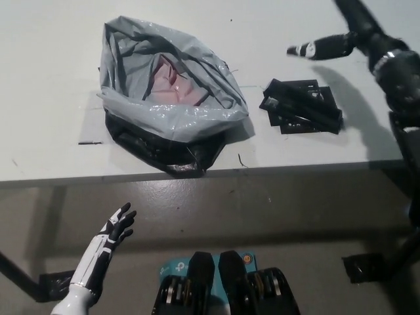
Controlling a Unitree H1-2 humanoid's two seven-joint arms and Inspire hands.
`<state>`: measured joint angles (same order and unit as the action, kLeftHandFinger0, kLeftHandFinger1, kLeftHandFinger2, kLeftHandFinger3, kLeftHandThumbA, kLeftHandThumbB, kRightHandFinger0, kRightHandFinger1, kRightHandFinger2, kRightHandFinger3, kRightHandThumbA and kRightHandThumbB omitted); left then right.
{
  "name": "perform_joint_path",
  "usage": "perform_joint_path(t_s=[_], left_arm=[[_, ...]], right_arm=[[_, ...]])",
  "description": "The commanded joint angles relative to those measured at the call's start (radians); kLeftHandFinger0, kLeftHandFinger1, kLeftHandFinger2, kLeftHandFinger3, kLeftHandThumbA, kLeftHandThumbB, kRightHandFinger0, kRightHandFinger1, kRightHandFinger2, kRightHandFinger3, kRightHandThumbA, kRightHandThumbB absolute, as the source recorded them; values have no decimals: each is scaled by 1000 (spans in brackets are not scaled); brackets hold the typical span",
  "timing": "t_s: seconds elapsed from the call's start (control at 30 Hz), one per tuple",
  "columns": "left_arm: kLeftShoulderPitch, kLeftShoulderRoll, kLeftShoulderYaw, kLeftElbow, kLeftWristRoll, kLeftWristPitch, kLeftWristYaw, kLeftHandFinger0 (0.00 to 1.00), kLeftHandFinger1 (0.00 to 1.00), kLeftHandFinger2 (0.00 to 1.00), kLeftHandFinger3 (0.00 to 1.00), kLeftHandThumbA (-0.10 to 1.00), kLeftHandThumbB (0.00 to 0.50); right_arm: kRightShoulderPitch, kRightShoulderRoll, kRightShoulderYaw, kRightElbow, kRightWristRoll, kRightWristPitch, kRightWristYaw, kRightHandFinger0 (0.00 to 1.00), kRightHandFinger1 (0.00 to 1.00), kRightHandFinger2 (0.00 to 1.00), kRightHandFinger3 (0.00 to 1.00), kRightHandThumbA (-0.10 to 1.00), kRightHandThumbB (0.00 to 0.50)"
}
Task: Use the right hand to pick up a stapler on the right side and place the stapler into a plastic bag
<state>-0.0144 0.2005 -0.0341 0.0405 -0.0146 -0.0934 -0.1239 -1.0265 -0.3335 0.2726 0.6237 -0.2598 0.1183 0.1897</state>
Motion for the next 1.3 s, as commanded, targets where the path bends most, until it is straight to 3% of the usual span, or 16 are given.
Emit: perform_joint_path(t_s=[0.0, 0.33, 0.57, 0.73, 0.83, 0.9, 0.93, 0.97, 1.0, 1.03, 1.07, 1.1, 1.13, 1.17, 1.2, 1.27], left_arm=[[-21, 14, 11, -41, -9, -43, -14, 1000, 1000, 1000, 1000, 1000, 239], [-24, 16, 11, -45, -10, -41, -15, 1000, 1000, 1000, 1000, 1000, 231], [-28, 16, 14, -37, -21, -40, -20, 1000, 1000, 1000, 1000, 1000, 227], [-20, 16, 12, -39, -12, -52, -16, 1000, 1000, 1000, 1000, 1000, 196], [-15, 16, 13, -43, -13, -44, -15, 1000, 1000, 1000, 1000, 1000, 206], [-15, 17, 13, -46, -11, -34, -14, 1000, 1000, 1000, 1000, 1000, 217], [-15, 16, 13, -46, -12, -35, -14, 1000, 1000, 1000, 1000, 1000, 219], [-15, 16, 13, -46, -13, -35, -14, 1000, 1000, 1000, 1000, 1000, 219], [-19, 19, 13, -45, -12, -33, -17, 1000, 1000, 1000, 1000, 1000, 230], [-21, 20, 13, -45, -12, -32, -17, 1000, 1000, 1000, 1000, 1000, 236], [-23, 20, 13, -45, -12, -30, -16, 1000, 1000, 1000, 1000, 1000, 242], [-26, 21, 13, -45, -12, -26, -16, 1000, 1000, 1000, 1000, 1000, 245], [-30, 22, 13, -46, -9, -23, -15, 1000, 1000, 1000, 1000, 1000, 254], [-31, 22, 12, -47, -6, -22, -15, 1000, 1000, 1000, 1000, 1000, 255], [-31, 21, 12, -44, -9, -23, -16, 1000, 1000, 1000, 1000, 1000, 260], [-31, 20, 11, -41, -8, -24, -15, 1000, 1000, 1000, 1000, 1000, 262]], right_arm=[[-127, 7, 82, 181, -85, 20, 71, 1000, 1000, 1000, 1000, 1000, 408], [-116, 47, 164, 302, -131, -4, 37, 1000, 1000, 1000, 1000, 1000, 419], [-139, 53, 170, 466, -143, -34, 21, 1000, 1000, 1000, 1000, 1000, 455], [-137, 62, 137, 572, -111, -76, 12, 1000, 1000, 1000, 1000, 1000, 434], [-135, 69, 126, 611, -110, -93, -13, 1000, 1000, 1000, 1000, 958, 426], [-135, 71, 130, 641, -121, -110, -40, 822, 888, 1000, 1000, 951, 432], [-134, 71, 146, 654, -145, -114, -75, 801, 836, 945, 1000, 961, 411], [-134, 71, 151, 660, -154, -117, -97, 834, 845, 935, 1000, 956, 406], [-136, 72, 146, 667, -154, -117, -129, 967, 1000, 1000, 1000, 909, 386], [-135, 74, 130, 672, -143, -126, -158, 662, 748, 798, 817, 815, 361], [-136, 75, 119, 675, -134, -131, -177, 355, 430, 484, 581, 737, 338], [-135, 76, 101, 678, -121, -154, -212, 36, 105, 274, 338, 624, 303], [-132, 74, 88, 680, -112, -190, -246, 1, 105, 293, 275, 560, 261], [-131, 73, 80, 682, -108, -212, -264, 0, 124, 331, 290, 544, 251], [-130, 74, 65, 685, -100, -229, -275, 0, 201, 450, 393, 544, 236], [-129, 74, 47, 681, -94, -253, -288, 0, 209, 450, 437, 535, 237]])
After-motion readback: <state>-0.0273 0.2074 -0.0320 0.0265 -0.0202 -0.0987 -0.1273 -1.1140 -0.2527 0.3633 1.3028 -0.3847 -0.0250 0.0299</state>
